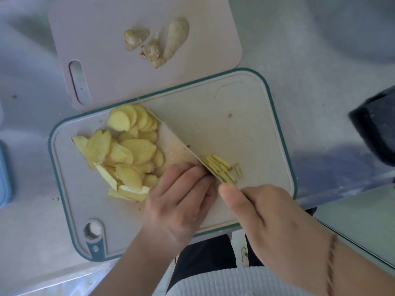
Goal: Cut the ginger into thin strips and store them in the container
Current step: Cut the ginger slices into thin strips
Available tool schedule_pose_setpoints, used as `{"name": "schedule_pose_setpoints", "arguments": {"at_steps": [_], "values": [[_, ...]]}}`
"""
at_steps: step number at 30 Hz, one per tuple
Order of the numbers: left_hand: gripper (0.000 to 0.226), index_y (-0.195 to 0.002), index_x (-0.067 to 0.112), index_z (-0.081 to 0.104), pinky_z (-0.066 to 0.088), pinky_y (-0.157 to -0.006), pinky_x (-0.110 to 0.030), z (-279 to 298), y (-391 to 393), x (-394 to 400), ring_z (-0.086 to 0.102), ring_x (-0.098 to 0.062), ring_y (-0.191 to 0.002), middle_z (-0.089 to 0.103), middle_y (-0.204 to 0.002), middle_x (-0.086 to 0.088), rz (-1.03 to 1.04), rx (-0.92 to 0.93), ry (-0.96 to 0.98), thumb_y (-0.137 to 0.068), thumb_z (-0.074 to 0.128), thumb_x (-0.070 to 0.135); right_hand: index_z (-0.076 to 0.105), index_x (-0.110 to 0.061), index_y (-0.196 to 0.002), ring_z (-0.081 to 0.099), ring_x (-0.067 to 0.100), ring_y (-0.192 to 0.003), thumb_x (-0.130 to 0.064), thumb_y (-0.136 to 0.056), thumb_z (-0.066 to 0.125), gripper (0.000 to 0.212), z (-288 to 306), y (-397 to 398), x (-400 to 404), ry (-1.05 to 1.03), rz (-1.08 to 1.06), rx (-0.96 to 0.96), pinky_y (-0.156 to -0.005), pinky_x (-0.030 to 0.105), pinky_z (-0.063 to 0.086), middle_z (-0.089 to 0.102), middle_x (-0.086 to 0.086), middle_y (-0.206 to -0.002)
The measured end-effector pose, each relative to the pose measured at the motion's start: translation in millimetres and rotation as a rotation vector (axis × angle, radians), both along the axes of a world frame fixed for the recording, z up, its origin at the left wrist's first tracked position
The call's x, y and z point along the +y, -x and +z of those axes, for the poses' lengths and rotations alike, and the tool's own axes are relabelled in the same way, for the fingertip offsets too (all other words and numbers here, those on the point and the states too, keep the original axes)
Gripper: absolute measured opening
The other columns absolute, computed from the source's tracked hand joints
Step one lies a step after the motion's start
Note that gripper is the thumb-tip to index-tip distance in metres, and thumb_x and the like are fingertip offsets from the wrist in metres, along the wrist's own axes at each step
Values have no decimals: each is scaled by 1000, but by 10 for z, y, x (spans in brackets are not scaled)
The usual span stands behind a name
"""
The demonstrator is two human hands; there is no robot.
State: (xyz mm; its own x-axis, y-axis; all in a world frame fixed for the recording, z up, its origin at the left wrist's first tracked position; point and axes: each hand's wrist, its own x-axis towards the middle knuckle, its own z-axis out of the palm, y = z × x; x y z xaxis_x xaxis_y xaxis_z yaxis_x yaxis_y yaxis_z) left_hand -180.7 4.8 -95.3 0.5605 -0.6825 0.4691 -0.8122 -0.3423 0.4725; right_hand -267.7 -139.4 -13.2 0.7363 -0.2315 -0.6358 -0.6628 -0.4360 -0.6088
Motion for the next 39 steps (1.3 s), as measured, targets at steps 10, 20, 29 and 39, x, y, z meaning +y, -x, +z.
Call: {"name": "schedule_pose_setpoints", "arguments": {"at_steps": [10, 20, 29, 39], "values": [[15, -69, -4, 73, 52, -80, -25, -27, 21, 15, 66, -28, -72, 71, -76, -10, 6, 32, 17, -83, 70, -9, 42, -19, -56, 51, 6, -64, -87, -70, 1, 80, 6, 249, 39, 82, 13, 6, -55, 20, 35, 54, -20, -65], [10, -72, -6, 75, 55, -70, -38, -58, 22, 19, 69, -33, -75, 73, -81, -13, -3, 34, 30, -81, 72, -9, 52, -25, -71, 52, 1, -53, -76, -87, 19, 62, 102, 250, 137, 236, -104, -151, -56, 13, 39, 57, -10, -68], [7, -67, 5, 74, 50, -81, -42, 63, 73, 205, 69, -31, -80, 73, -81, -5, 60, -56, -66, -70, 77, 0, 58, -46, -82, 44, -17, -57, -65, -97, 23, 42, 102, 517, 240, 313, -30, -148, -58, -6, 33, 52, -18, -53], [9, -73, 13, 74, 45, -94, -54, 42, 88, 227, 70, -23, -86, 70, -85, 1, 67, -68, -151, -82, 74, 9, 31, 1, -58, 18, 8, -31, -68, -88, 34, 76, 16, -75, -460, -358, -363, 43, -33, 14, 18, 19, 1, -46]]}}
